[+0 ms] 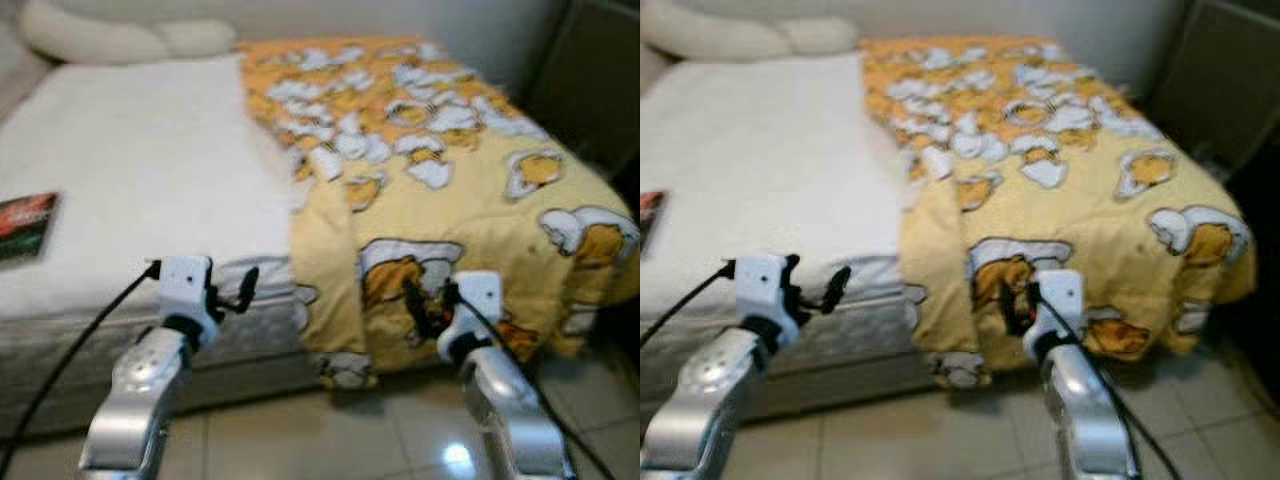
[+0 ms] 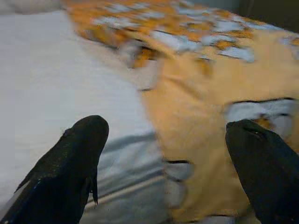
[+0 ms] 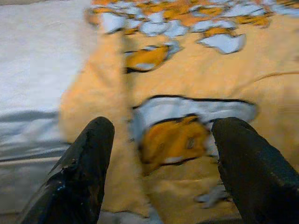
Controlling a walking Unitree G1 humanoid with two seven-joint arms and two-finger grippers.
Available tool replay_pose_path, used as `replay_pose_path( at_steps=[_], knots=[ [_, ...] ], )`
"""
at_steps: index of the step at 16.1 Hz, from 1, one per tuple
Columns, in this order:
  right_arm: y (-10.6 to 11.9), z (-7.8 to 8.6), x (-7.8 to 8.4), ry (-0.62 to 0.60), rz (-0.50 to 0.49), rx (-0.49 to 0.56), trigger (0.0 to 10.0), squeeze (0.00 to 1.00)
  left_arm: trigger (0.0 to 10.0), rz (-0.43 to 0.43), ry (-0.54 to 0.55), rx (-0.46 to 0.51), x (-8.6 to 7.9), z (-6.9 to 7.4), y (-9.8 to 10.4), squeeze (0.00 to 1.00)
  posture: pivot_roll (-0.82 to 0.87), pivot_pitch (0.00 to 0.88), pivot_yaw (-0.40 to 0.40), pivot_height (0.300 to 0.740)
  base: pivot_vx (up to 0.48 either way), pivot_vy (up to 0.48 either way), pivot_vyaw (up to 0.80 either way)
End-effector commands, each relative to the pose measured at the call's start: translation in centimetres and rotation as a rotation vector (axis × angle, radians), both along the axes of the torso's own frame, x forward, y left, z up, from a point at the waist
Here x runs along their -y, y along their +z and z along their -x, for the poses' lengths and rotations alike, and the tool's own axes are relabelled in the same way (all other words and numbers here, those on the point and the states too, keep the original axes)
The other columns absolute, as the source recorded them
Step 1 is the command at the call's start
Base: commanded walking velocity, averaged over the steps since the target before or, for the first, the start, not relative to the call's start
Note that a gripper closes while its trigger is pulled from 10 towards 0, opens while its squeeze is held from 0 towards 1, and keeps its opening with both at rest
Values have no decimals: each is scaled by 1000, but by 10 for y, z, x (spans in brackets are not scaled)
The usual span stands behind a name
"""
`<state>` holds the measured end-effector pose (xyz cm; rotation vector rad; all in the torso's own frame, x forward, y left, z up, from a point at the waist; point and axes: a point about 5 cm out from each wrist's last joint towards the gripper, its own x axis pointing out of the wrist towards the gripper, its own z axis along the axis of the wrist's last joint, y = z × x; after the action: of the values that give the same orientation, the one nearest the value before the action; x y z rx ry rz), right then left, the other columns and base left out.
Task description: Clean up the room
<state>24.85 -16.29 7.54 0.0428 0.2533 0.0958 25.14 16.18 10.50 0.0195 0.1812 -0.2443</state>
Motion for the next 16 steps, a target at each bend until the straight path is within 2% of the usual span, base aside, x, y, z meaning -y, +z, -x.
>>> replay_pose_path(
  at_steps=[1,11,16],
  knots=[
    [1,-3,-1,4,-6,-2,10000,0,10000,-12,0,12,-2,0,3,0,-48,0,6,740,311,0,0],
    [-8,-5,2,17,25,-37,10000,0,10000,-30,-36,19,2,-2,4,0,-35,0,1,740,310,0,0],
    [-15,-4,4,14,40,-77,10000,0,10000,-53,-107,12,7,-1,2,0,-44,0,8,740,0,0,0]
  ],
)
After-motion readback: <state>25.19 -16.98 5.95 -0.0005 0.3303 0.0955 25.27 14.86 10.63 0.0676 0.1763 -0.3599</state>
